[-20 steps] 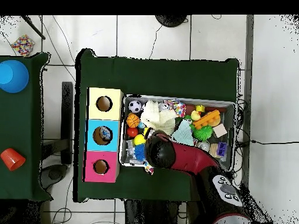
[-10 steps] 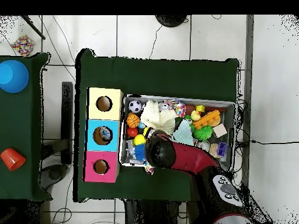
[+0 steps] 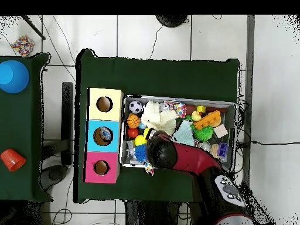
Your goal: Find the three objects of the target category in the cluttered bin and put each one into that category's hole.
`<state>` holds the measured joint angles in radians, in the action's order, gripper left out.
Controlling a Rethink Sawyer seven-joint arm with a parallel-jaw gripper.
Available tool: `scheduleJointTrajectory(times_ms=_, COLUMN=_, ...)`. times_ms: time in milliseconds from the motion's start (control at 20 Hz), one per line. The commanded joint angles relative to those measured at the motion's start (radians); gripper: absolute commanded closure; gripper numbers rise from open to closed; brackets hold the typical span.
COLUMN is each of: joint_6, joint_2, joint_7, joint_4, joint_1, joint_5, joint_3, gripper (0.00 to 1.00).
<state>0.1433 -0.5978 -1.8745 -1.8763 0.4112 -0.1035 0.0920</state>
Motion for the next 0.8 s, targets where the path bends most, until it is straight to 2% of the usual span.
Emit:
scheduleJointTrajectory(times_ms=50, joint_6=0.056, joint_2=0.053, joint_7=-0.004, joint_4=0.042, joint_1=0.049, joint_5=-0.06, joint_3=0.085, gripper=0.0)
scheduleJointTrajectory(times_ms=400, joint_6=0.05, joint_2=0.067, joint_7=-0.029, joint_4=0.062, joint_1=0.015, joint_5=-0.062, joint_3=0.048, gripper=0.0)
scheduleJointTrajectory(times_ms=800, joint_6=0.082, joint_2=0.07, joint_7=0.003, joint_4=0.084, joint_1=0.041, joint_5=-0.067, joint_3=0.067, gripper=0.0)
